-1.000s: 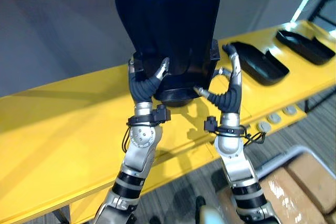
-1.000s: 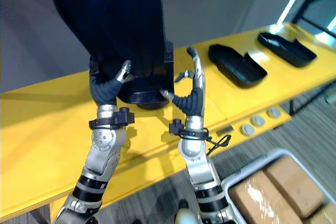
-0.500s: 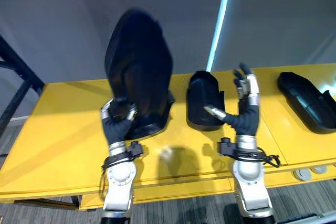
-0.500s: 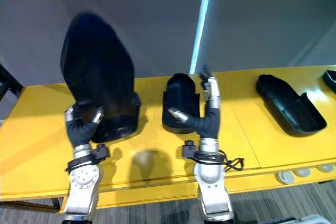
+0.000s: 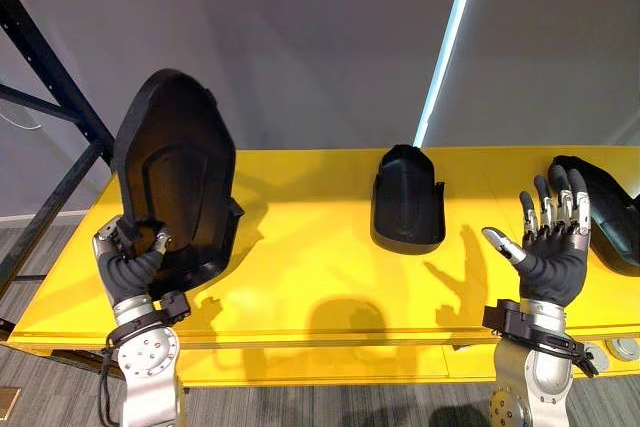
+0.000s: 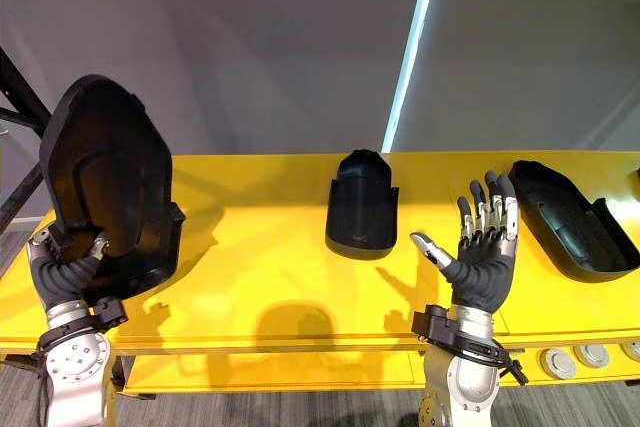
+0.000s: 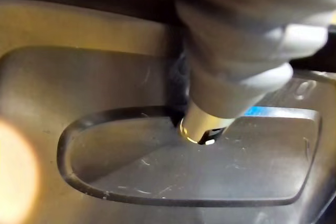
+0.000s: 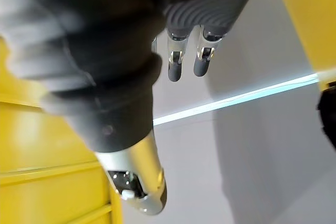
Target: Walk over and take plastic housings, then place them on the shelf
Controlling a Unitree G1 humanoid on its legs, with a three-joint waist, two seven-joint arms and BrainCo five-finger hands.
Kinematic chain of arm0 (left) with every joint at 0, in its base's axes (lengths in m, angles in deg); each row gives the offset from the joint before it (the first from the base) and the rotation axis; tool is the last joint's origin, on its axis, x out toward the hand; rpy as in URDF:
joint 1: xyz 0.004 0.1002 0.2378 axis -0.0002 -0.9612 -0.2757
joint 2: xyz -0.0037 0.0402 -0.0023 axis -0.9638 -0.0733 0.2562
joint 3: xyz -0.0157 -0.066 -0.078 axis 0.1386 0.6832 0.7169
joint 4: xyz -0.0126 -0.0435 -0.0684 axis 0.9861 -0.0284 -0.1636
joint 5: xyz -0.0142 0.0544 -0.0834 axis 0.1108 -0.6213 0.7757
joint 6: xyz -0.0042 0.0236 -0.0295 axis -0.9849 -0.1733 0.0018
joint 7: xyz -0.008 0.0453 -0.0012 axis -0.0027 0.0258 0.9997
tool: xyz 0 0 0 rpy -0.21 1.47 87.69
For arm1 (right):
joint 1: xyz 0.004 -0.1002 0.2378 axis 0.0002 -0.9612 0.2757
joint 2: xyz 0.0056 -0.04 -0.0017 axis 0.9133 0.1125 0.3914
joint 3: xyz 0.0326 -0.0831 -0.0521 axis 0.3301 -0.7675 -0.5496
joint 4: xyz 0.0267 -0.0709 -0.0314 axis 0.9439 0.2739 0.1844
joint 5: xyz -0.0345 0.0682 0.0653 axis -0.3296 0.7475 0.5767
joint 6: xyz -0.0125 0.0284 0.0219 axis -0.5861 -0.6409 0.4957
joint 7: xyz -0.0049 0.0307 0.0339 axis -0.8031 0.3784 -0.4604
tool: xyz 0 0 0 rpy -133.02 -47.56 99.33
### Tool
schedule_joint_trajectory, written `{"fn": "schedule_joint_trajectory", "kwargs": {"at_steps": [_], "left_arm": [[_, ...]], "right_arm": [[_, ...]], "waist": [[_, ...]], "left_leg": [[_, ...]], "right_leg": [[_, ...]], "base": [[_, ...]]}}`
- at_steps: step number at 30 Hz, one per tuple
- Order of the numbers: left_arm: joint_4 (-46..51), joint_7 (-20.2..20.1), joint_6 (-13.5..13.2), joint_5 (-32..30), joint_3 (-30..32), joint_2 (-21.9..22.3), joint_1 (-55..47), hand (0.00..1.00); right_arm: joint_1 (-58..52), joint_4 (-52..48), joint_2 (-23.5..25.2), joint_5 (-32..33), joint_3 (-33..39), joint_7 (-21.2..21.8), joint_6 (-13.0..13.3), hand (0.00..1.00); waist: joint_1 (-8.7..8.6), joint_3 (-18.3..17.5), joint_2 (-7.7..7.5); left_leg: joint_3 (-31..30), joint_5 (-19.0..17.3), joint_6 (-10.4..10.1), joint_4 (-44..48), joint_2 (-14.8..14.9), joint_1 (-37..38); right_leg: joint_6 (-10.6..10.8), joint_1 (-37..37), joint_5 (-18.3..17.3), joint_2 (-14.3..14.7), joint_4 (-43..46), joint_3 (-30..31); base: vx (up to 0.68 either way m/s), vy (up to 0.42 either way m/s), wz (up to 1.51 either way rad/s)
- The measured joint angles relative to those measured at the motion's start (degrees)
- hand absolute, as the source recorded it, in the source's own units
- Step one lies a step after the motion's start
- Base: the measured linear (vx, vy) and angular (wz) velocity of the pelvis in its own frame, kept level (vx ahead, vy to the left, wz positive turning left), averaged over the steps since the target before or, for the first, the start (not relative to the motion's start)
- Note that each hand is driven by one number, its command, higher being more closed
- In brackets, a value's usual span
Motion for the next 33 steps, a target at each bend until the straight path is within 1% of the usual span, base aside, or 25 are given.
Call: {"fn": "schedule_joint_trajectory", "kwargs": {"at_steps": [2,3,4,5,6,9,12,13,15,18,21,23,24,26,30,32,33], "left_arm": [[-5.32,-3.21,1.46,7.16,0.13,-5.58,2.11,1.0],[-8.4,-5.04,2.28,12.41,0.01,-9.23,4.19,1.0],[-10.03,-6.01,2.56,14.41,-0.14,-11.18,5.19,1.0],[-13.08,-7.76,2.98,18.25,-0.81,-14.96,7.02,1.0],[-16.1,-9.19,3.41,21.89,-2.55,-18.86,8.49,1.0],[-23.31,-12.64,4.28,28.79,-9.03,-25.6,13.29,1.0],[-29.05,-14.5,4.55,32.85,-13.51,-29.25,18.71,1.0],[-30.04,-14.78,4.73,33.68,-14.13,-29.85,19.52,1.0],[-32.42,-15.67,5.25,35.71,-16.29,-31.11,21.42,1.0],[-33.81,-16.4,6.08,38.48,-18.72,-31.53,21.65,1.0],[-34.45,-18.2,7.09,41.88,-21.91,-33.18,21.56,1.0],[-34.37,-18.75,7.67,43.6,-22.96,-34.36,21.02,1.0],[-33.93,-19.21,8.11,44.13,-23.17,-35.13,20.36,0.0],[-33.18,-19.77,8.17,44.43,-24.0,-36.33,19.45,0.0],[-32.51,-20.51,8.56,44.15,-24.98,-38.17,18.68,0.0],[-32.49,-20.91,8.69,42.56,-24.98,-38.88,17.95,0.0],[-32.49,-21.08,8.71,40.74,-24.98,-39.32,17.74,0.0]], "right_arm": [[-0.81,1.06,-0.01,0.01,-0.48,0.59,-1.18,0.0],[-0.86,2.17,-0.01,0.04,-0.56,1.09,-1.83,0.0],[-0.86,2.48,-0.04,0.04,-0.61,1.19,-2.2,0.0],[-0.89,2.74,-0.07,0.04,-0.83,1.51,-2.56,0.0],[-0.98,2.87,-0.22,0.04,-1.67,1.71,-2.74,0.0],[-1.38,3.37,-0.39,0.85,-3.98,2.22,-3.27,0.0],[-1.23,3.95,-0.68,2.04,-7.14,2.29,-3.33,0.0],[-1.19,3.93,-0.67,2.04,-7.46,2.34,-3.33,0.0],[-1.29,3.93,-0.7,2.11,-7.79,2.33,-3.33,0.0],[-1.55,3.91,-0.81,2.15,-8.02,2.25,-3.33,0.0],[-2.33,3.87,-0.88,2.21,-8.52,2.23,-3.33,0.0],[-2.54,3.87,-0.98,2.23,-8.66,2.23,-3.33,0.0],[-2.59,3.86,-1.35,2.27,-9.08,2.22,-3.33,0.0],[-2.9,3.8,-2.15,2.28,-9.68,2.25,-3.33,0.0],[-3.29,3.61,-2.98,2.29,-10.8,2.31,-3.33,0.0],[-3.34,3.59,-2.95,2.3,-10.99,2.44,-3.33,0.0],[-3.5,3.58,-2.95,2.32,-10.98,2.69,-3.33,0.0]], "waist": [[0.24,0.0,-0.02],[0.44,0.0,-0.07],[0.6,0.0,-0.08],[0.88,-0.01,-0.1],[1.05,0.06,-0.18],[1.21,0.32,-0.59],[1.28,1.03,-1.36],[1.23,1.17,-1.43],[0.38,1.79,-1.53],[0.2,2.02,-1.52],[0.06,2.94,-1.5],[-0.05,3.31,-1.44],[-0.31,3.44,-1.44],[-0.51,3.52,-1.42],[-0.35,3.6,-1.33],[-0.32,3.64,-1.29],[-0.32,3.65,-1.28]], "left_leg": [[-0.02,0.31,0.0,0.03,0.0,-0.87],[0.0,0.37,0.0,0.04,0.01,-1.06],[0.07,0.37,0.0,0.04,0.01,-1.16],[0.47,0.37,0.0,0.05,0.02,-1.51],[1.04,0.37,0.0,0.05,0.03,-1.75],[1.68,0.34,-0.02,0.04,0.06,-1.77],[3.04,0.29,-0.08,0.04,0.29,-2.08],[3.26,0.29,-0.08,0.04,0.35,-2.27],[3.69,0.29,-0.08,0.05,0.44,-2.81],[4.68,0.29,-0.08,0.05,0.55,-2.81],[5.65,0.27,-0.1,0.05,0.92,-2.74],[6.29,0.24,-0.14,0.05,1.05,-2.57],[6.47,0.18,-0.22,0.05,1.15,-2.49],[6.5,0.13,-0.3,0.05,1.29,-2.47],[6.72,0.04,-0.42,0.06,1.41,-2.23],[7.02,-0.03,-0.51,0.06,1.46,-1.84],[7.08,-0.06,-0.54,0.06,1.5,-1.66]], "right_leg": [[-0.06,-0.9,0.12,0.04,0.0,-0.02],[-0.07,-1.24,0.13,0.05,0.01,0.04],[-0.07,-1.42,0.13,0.05,0.01,0.13],[-0.08,-1.92,0.14,0.07,0.01,0.53],[-0.08,-2.34,0.14,0.08,0.0,0.95],[-0.1,-2.66,0.15,0.11,-0.03,1.48],[-0.28,-3.7,0.29,0.39,0.02,2.84],[-0.41,-3.97,0.39,0.46,0.01,3.0],[-0.55,-4.82,0.61,0.58,0.0,3.4],[-0.64,-5.38,0.71,0.72,0.01,4.5],[-0.75,-5.77,0.78,1.11,0.02,5.41],[-0.79,-5.85,0.8,1.26,0.02,5.92],[-0.79,-5.86,0.8,1.36,0.02,6.05],[-0.8,-5.86,0.8,1.48,0.01,6.07],[-0.82,-5.75,0.79,1.59,0.01,6.22],[-0.82,-5.52,0.79,1.63,0.01,6.46],[-0.83,-5.37,0.78,1.67,0.01,6.53]], "base": [[0.0,0.0,0.0],[0.0,0.0,0.0],[0.02,0.008,-0.07],[0.03,0.012,-0.12],[0.02,0.013,-0.18],[0.02,0.001,-0.09],[-0.01,-0.002,-0.19],[-0.03,-0.001,-0.19],[-0.03,-0.003,-0.11],[-0.02,-0.002,-0.19],[-0.02,-0.015,-0.16],[-0.02,-0.014,-0.15],[-0.01,-0.01,-0.07],[0.0,-0.006,-0.02],[-0.01,-0.001,-0.02],[-0.02,0.002,-0.07],[-0.02,0.001,-0.05]]}}
